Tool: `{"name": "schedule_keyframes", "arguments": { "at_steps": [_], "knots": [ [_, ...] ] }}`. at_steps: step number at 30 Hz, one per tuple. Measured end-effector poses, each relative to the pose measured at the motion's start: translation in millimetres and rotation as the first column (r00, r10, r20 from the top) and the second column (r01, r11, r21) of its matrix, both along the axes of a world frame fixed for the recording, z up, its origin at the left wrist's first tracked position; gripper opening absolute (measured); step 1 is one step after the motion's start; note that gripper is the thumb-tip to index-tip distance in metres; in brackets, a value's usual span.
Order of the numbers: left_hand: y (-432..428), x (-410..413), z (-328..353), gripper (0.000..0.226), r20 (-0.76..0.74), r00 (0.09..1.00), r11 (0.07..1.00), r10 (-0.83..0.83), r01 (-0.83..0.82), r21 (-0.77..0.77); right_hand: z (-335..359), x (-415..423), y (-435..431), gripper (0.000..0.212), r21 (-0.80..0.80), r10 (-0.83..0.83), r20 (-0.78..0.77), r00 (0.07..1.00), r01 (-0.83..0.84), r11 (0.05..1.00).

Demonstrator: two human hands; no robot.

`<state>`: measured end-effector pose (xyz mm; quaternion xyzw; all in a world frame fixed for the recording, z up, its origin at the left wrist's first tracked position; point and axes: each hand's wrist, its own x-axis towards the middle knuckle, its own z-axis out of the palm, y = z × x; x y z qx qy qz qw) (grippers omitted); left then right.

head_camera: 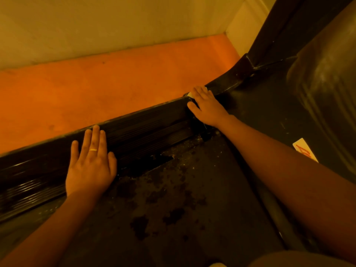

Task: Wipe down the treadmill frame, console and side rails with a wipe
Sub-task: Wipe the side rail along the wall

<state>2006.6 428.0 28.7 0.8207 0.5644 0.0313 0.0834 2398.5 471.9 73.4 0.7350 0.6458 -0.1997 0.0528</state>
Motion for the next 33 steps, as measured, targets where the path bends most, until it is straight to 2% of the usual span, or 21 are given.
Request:
{"name": "schedule_keyframes", "arguments": {
  "at_steps": [3,11,16,19,22,25,28,30,33],
  "knots": [
    [0.8,-0.1,0.0,0.070,-0.004,1.000,1.000,-0.003,0.003,0.002,5.0,2.9,12.3,0.066,-0.018,0.024,0.007,1.000,-0.023,1.000],
    [0.2,0.3,-0.9,0.069,-0.001,1.000,1.000,0.001,-0.001,-0.003,-1.3,11.5,-42.9,0.067,0.021,0.092,0.008,0.996,-0.093,0.995],
    [0.2,1.2,0.1,0.069,0.002,1.000,1.000,0.000,0.000,0.001,12.0,3.9,9.6,0.060,-0.048,0.094,-0.031,0.995,-0.096,0.994],
    [0.8,1.0,1.1,0.069,-0.013,1.000,1.000,-0.001,0.001,0.004,21.7,7.7,32.9,0.057,-0.145,0.140,-0.024,0.990,-0.142,0.979],
    [0.5,1.6,1.5,0.069,-0.013,1.000,1.000,0.002,-0.002,0.003,26.4,39.6,32.7,0.066,-0.185,0.190,0.026,0.981,-0.182,0.966],
    [0.6,1.0,1.0,0.069,-0.016,1.000,1.000,0.006,-0.006,-0.003,27.2,47.6,31.0,0.070,-0.159,0.117,0.050,0.992,-0.108,0.981],
    [0.1,1.0,0.5,0.069,-0.020,1.000,1.000,0.006,-0.006,-0.005,22.3,17.4,13.4,0.060,-0.100,0.089,-0.020,0.996,-0.091,0.991],
    [0.1,1.2,1.1,0.069,-0.016,1.000,1.000,0.010,-0.010,-0.004,15.1,6.6,-11.8,0.062,-0.024,0.125,-0.058,0.990,-0.127,0.992],
    [0.4,0.8,-0.2,0.069,-0.010,1.000,1.000,0.004,-0.004,-0.004,3.3,8.8,-64.9,0.065,0.039,0.130,0.006,0.991,-0.130,0.991]
  ]
}}
